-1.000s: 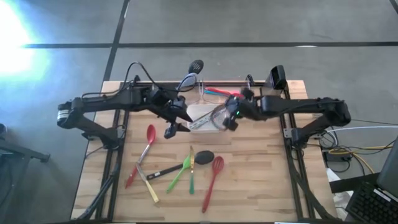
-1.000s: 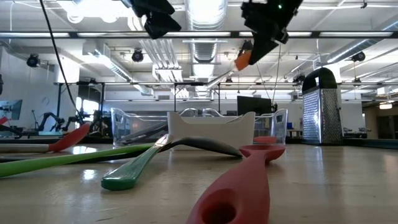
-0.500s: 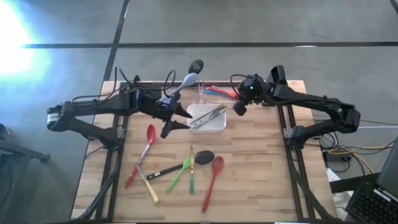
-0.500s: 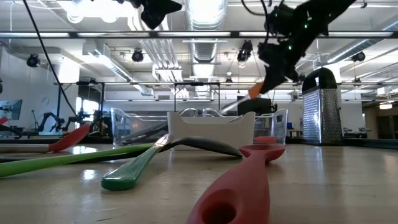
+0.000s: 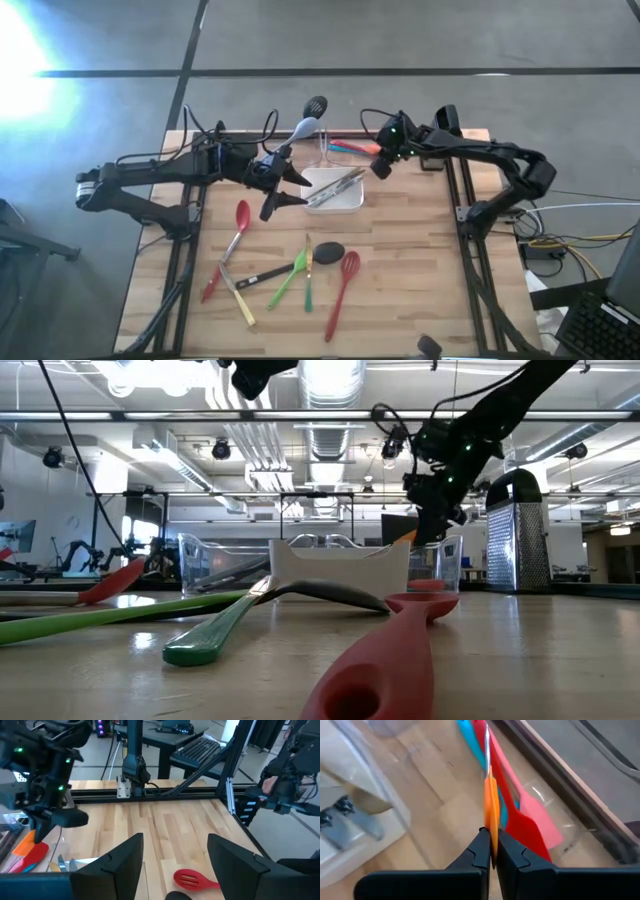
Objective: Pick & Place Kitchen Items
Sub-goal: Put the orange spatula into the right transparent bin, then put the red serving spoon into the left transparent bin
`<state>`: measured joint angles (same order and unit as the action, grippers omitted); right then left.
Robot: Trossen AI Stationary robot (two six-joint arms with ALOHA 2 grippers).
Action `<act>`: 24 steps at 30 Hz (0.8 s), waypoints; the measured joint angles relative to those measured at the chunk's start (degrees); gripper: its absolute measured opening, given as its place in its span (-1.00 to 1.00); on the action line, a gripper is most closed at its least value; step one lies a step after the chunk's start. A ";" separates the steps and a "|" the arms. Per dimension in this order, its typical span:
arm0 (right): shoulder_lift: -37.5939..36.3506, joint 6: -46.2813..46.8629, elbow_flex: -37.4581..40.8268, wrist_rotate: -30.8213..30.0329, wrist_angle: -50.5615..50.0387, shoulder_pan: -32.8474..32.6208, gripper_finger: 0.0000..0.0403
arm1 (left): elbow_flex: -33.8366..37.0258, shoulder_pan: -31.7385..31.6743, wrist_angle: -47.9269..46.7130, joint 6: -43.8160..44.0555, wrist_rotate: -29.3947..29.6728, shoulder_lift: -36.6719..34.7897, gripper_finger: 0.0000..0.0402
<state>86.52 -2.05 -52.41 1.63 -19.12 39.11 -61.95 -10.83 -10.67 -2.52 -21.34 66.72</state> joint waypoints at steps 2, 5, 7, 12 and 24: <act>2.20 -0.93 -1.31 0.12 0.02 0.56 -0.96 | 0.00 0.00 -0.05 0.00 0.00 0.00 0.12; 5.02 -1.60 -3.39 0.66 -0.46 1.42 -0.96 | 0.00 0.00 -0.44 -0.02 0.00 0.00 0.12; 6.69 -2.12 -4.70 1.46 -1.43 2.08 -0.96 | 0.02 0.00 -0.77 -0.02 0.00 0.00 0.12; 9.96 -2.59 -6.99 1.84 -5.90 3.18 -0.96 | 0.02 0.00 -0.83 -0.34 0.01 -0.15 0.12; 8.78 -1.66 -8.26 -1.78 -7.15 3.17 -0.65 | 0.02 0.00 -0.77 -1.62 0.04 -0.31 0.12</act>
<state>95.31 -3.72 -60.66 -0.16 -26.28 42.28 -61.93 -10.83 -11.44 -4.15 -21.30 66.41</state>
